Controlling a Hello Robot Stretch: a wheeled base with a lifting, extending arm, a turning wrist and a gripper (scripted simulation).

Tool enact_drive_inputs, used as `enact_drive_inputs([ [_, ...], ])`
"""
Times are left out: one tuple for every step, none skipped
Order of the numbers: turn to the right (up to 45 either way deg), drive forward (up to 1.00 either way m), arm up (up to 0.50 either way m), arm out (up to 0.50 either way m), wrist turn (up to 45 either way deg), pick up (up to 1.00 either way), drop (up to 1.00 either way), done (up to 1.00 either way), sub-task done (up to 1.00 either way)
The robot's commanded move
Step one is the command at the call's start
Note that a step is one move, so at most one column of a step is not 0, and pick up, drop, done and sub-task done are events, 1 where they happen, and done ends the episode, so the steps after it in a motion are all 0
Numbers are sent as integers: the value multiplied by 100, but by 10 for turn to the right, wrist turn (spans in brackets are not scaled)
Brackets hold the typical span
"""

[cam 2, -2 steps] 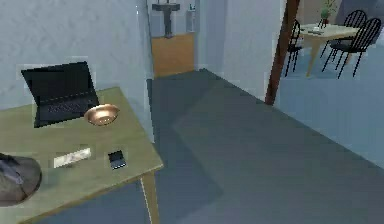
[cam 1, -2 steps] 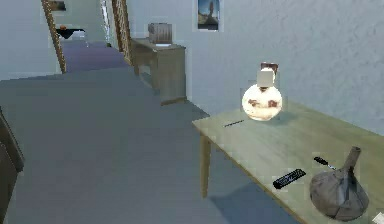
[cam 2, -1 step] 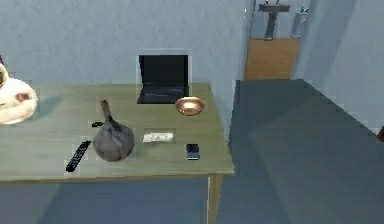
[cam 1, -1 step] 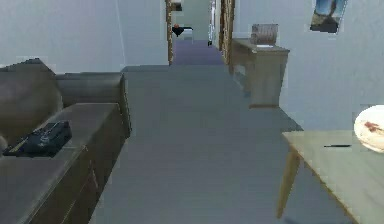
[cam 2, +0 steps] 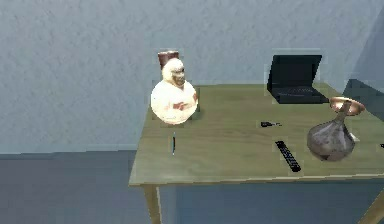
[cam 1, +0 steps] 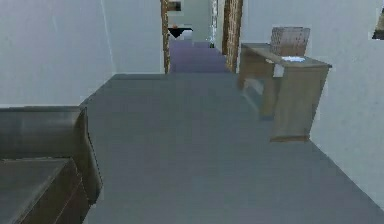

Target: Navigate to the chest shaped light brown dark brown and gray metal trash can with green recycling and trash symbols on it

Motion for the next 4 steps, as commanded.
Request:
enact_drive_inputs([
  [-60,0,0,0,0,0,0,0,0],
  [0,45,0,0,0,0,0,0,0],
  [90,0,0,0,0,0,0,0,0],
  [0,100,0,0,0,0,0,0,0],
])
